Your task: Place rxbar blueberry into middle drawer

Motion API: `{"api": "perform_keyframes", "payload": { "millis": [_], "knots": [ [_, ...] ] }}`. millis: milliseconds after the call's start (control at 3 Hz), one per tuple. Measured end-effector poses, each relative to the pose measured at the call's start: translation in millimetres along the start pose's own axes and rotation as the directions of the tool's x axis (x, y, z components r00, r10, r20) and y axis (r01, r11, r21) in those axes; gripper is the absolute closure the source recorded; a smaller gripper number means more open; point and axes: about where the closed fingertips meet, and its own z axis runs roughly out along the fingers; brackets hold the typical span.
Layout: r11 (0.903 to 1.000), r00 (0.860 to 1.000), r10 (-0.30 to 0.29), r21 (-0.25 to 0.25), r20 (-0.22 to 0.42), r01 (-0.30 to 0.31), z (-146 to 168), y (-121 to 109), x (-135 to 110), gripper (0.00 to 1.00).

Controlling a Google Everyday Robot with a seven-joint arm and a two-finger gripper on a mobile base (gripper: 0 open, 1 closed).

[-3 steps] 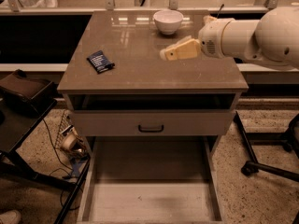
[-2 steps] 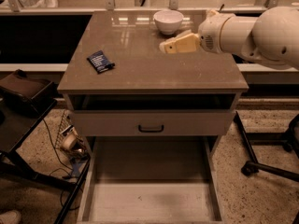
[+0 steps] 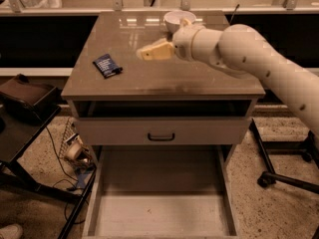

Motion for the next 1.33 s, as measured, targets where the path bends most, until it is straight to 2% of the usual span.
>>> {"api": "perform_keyframes", "payload": {
  "millis": [333,667,1000,1333],
  "knots": [
    [0.9991,0.998,0.033,-0.027,0.049,-0.032,71.8,12.2,15.3,0.0],
    [0.9997,1.0,0.003,-0.023,0.022,-0.002,91.6,29.3,19.6,0.0],
    [0.9981,0.997,-0.056,-0.026,-0.044,0.055,103.5,63.0,16.1,0.0],
    [0.9954,0.989,-0.095,-0.018,-0.117,0.094,84.8,69.2,22.3,0.0]
  ]
}}
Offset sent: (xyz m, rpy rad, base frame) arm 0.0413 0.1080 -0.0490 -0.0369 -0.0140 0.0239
